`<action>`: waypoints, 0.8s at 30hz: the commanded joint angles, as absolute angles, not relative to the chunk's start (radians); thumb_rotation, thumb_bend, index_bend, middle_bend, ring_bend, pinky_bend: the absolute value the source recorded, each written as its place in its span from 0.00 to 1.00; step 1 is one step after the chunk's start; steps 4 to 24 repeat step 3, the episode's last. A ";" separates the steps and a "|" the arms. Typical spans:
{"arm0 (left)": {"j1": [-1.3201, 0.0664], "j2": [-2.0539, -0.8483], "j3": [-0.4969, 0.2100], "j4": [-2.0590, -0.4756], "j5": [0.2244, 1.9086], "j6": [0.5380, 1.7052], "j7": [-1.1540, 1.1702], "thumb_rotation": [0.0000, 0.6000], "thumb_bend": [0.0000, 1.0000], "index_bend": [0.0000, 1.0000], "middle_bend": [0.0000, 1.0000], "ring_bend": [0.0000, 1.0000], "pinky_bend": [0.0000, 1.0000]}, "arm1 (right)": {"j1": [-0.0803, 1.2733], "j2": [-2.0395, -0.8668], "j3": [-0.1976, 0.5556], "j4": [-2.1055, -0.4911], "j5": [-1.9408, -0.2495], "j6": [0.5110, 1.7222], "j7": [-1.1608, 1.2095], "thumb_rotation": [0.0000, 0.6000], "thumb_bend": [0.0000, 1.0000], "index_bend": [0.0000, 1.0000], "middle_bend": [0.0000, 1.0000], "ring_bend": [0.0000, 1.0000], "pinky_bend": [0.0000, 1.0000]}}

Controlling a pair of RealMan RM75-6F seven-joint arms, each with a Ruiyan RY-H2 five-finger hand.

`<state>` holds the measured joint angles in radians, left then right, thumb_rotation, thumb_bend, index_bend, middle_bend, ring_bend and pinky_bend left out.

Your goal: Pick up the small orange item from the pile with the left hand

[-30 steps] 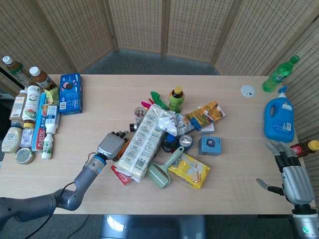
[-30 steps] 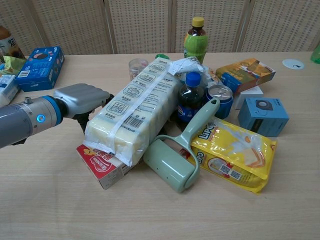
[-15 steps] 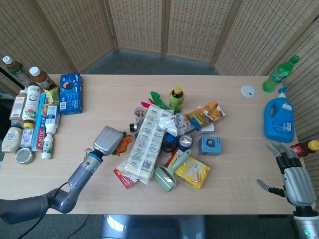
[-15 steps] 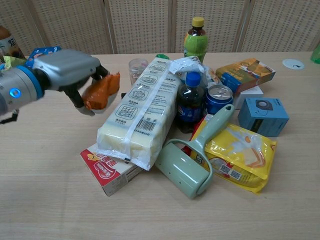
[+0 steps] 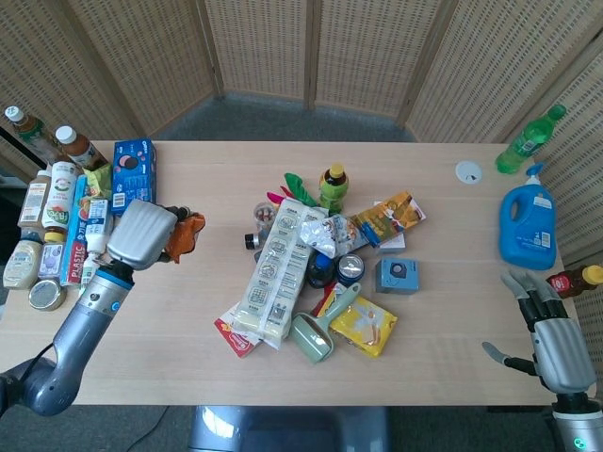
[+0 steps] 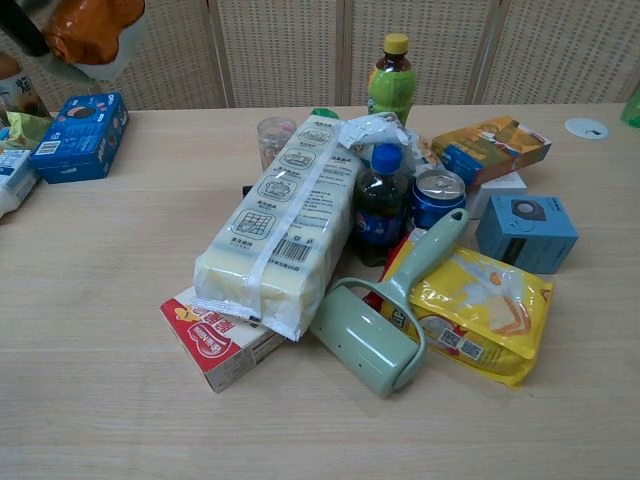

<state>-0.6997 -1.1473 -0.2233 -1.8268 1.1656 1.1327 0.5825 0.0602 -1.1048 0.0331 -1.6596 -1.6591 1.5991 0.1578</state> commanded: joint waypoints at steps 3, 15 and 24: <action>-0.705 -1.138 -0.235 -1.853 1.152 1.145 0.593 1.00 0.04 0.80 0.69 0.76 0.76 | 0.060 -1.101 0.034 -1.661 -1.657 1.601 0.167 1.00 0.00 0.00 0.00 0.00 0.00; -0.705 -1.138 -0.235 -1.853 1.152 1.145 0.593 1.00 0.04 0.80 0.69 0.76 0.76 | 0.060 -1.101 0.034 -1.661 -1.657 1.601 0.167 1.00 0.00 0.00 0.00 0.00 0.00; -0.705 -1.138 -0.235 -1.853 1.152 1.145 0.593 1.00 0.04 0.80 0.69 0.76 0.76 | 0.060 -1.101 0.034 -1.661 -1.657 1.601 0.167 1.00 0.00 0.00 0.00 0.00 0.00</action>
